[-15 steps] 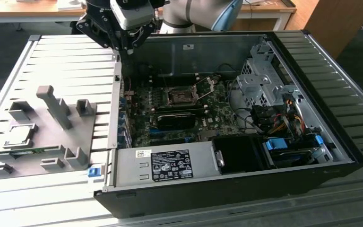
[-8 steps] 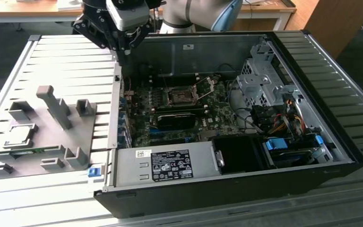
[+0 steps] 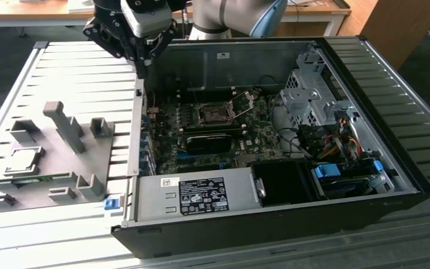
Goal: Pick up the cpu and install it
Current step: 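Reach for the cpu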
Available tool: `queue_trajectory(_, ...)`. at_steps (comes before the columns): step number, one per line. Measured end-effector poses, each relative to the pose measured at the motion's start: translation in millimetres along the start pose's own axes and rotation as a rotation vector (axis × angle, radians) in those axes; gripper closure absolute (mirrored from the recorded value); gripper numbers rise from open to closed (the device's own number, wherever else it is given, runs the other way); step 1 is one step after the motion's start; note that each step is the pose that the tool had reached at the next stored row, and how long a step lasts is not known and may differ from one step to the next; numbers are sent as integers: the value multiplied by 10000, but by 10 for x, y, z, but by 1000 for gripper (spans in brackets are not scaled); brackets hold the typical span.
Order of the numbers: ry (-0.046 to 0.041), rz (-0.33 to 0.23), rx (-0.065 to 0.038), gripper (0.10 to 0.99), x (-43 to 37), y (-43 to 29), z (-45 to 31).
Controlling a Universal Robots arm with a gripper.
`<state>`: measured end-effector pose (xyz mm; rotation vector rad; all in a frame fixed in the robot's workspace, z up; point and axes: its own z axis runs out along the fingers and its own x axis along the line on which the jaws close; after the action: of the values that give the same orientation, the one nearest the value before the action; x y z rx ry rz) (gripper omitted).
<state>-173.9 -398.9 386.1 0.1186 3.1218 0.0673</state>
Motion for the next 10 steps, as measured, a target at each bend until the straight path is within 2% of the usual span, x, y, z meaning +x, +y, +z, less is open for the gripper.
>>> queue_trajectory(10, 5, 1, 0, 980, 90, -7, 8)
